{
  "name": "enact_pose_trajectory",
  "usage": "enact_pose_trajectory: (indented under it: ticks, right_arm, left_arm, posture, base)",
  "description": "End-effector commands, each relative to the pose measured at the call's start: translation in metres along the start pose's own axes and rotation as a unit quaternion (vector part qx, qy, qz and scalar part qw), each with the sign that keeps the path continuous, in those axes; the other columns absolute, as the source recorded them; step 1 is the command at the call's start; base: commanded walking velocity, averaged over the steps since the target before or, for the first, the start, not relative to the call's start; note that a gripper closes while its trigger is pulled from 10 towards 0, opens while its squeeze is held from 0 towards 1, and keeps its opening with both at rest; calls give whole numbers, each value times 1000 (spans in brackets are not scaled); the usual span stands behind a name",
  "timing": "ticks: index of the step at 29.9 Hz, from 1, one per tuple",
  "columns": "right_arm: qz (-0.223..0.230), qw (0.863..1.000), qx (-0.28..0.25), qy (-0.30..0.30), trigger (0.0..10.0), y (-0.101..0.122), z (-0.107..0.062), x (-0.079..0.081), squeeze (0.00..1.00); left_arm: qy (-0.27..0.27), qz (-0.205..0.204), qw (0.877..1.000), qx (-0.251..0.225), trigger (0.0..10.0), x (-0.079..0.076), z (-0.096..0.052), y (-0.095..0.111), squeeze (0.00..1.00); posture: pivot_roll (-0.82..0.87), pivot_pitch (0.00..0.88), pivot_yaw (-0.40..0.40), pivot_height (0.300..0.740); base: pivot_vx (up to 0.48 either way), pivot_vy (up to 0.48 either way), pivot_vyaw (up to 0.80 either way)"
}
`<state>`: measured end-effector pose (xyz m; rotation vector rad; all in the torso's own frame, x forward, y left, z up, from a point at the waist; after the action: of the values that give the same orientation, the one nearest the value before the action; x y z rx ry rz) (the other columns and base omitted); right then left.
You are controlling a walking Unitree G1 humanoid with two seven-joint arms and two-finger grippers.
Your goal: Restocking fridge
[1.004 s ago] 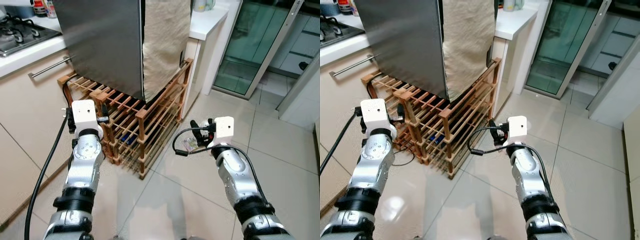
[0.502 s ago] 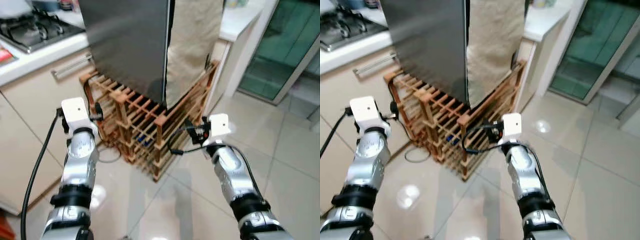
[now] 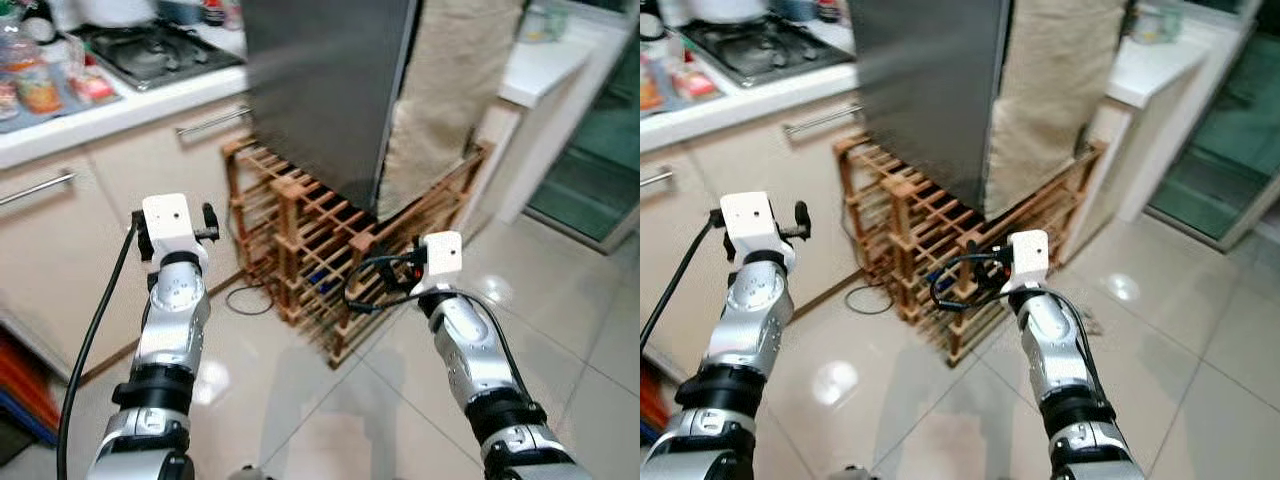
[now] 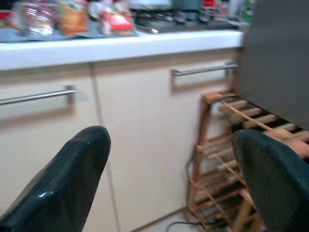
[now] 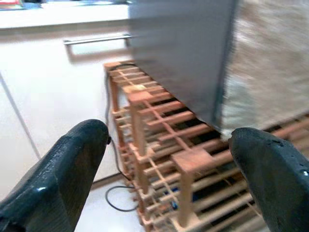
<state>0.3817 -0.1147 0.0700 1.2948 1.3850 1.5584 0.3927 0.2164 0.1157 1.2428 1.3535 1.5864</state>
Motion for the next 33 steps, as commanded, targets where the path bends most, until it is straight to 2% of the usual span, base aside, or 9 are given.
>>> enact_pose_trajectory:
  ticks: [1,6,10,12,16,21,25,29,33]
  right_arm:
    - [0,1000,-14,-6,10000,11,3,-6,580]
    - [0,1000,-18,-7,10000,15,4,-10,596]
    - [21,1000,-21,-9,10000,16,6,-10,616]
    - [34,999,-20,-10,10000,17,9,-9,624]
    - [38,999,-20,-9,10000,17,11,-9,631]
    - [48,999,-17,-8,10000,16,14,-7,647]
    - [43,999,-7,-1,10000,13,15,-5,647]
    - [21,999,16,-26,10000,6,16,-10,545]
    - [34,999,0,-26,10000,9,14,-10,565]
  left_arm:
    - [-9,9,1000,2,10000,-2,-4,-6,0]
    - [-53,17,998,-28,10000,-13,-16,-6,0]
    - [-185,21,980,-65,10000,-55,-32,2,0]
    - [-221,34,972,-73,10000,-67,-37,2,0]
    - [-208,45,974,-81,10000,-62,-35,4,0]
    - [-125,23,990,-56,10000,-32,-17,4,0]
    - [-115,29,991,-56,10000,-32,-17,5,0]
    - [-106,22,993,-50,10000,-32,-19,4,0]
    - [-99,19,994,-49,10000,-33,-17,6,0]
  posture:
    - [-81,0,-9,740]
    - [-77,0,-9,740]
    - [-63,0,-8,740]
    - [-62,0,-8,740]
    - [-62,0,-8,740]
    - [-66,0,-3,740]
    - [-67,0,-5,740]
    - [-69,0,-8,740]
    - [-73,0,-7,740]
  base:
    - [0,0,419]
    - [0,0,415]
    - [0,0,413]
    - [0,0,406]
    - [0,0,406]
    - [0,0,406]
    - [0,0,406]
    - [253,0,106]
    - [480,0,217]
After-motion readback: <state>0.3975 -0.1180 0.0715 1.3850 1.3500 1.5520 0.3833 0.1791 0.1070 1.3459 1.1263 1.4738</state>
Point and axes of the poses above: a point about 5 cm out from each wrist's last joint towards the gripper, its own z axis pointing out of the wrist towards the gripper, its own y axis along the axis of the wrist's last joint, x = y × z, the point moved 6 cm from there along z, pointing out of the wrist towards the gripper, and after that the axes turned 9 degrees about z, right-handed, at the moved point
